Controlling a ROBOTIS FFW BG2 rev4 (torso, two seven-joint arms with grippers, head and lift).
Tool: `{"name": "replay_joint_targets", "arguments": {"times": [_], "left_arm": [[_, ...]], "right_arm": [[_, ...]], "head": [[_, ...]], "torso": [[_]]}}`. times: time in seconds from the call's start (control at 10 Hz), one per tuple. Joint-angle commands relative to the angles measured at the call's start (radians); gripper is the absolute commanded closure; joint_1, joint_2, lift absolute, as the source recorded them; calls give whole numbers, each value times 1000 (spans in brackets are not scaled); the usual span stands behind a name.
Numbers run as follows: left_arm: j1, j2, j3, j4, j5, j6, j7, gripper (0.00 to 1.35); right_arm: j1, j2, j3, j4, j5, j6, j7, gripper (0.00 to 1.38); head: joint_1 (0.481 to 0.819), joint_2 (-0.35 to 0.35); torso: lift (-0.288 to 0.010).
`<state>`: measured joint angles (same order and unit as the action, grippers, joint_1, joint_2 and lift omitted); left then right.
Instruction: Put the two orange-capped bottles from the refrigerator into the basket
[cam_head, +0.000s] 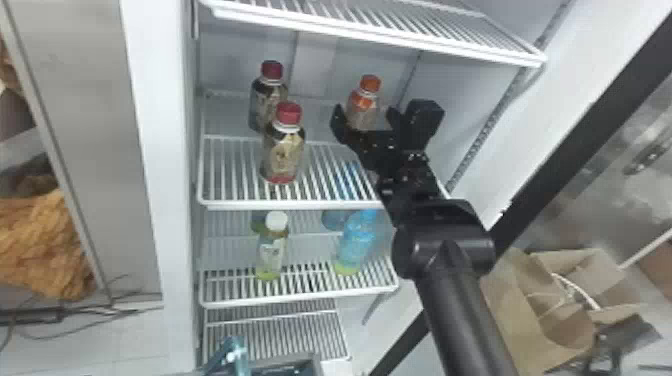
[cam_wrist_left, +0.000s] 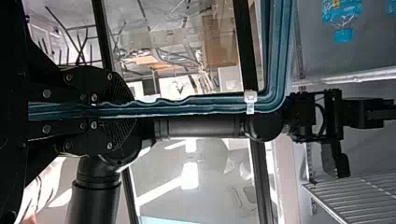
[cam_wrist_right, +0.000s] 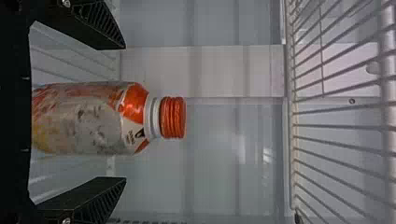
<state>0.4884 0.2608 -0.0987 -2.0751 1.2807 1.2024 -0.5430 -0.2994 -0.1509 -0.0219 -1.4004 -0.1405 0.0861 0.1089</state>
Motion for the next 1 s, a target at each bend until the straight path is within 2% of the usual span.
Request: {"name": "replay_joint_targets", "arguments": {"times": [0.0,0.2,0.3,0.4,0.5,0.7,0.9], "left_arm": [[0,0,-1,0,2,0,0,1208],[-3,0,-1,0,2,0,0,1208],[-3,0,-3,0,2,0,0,1208],[-3,0,-3,0,2,0,0,1208],[-3,0,-3,0,4,0,0,1208],[0,0,-1,0,6,0,0,1208],[0,0,1,0,6,0,0,1208]], "right_arm": [[-32,-2,16,52,-1,-15,-3,39],[-71,-10,44,96,1,-25,-14,68],[-88,-12,52,111,9,-35,-18,151],[-98,-15,58,123,13,-32,-20,472],[-91,-16,58,108,19,-32,-28,871],[-79,-16,52,101,37,-15,-34,889],[-15,-16,34,-12,55,-20,-34,889]], "head": [[695,-350],[695,-350],[695,-350],[695,-350],[695,-350],[695,-350],[695,-350]], "torso": [[-40],[-40],[-40],[-40],[-40],[-40],[-40]]}}
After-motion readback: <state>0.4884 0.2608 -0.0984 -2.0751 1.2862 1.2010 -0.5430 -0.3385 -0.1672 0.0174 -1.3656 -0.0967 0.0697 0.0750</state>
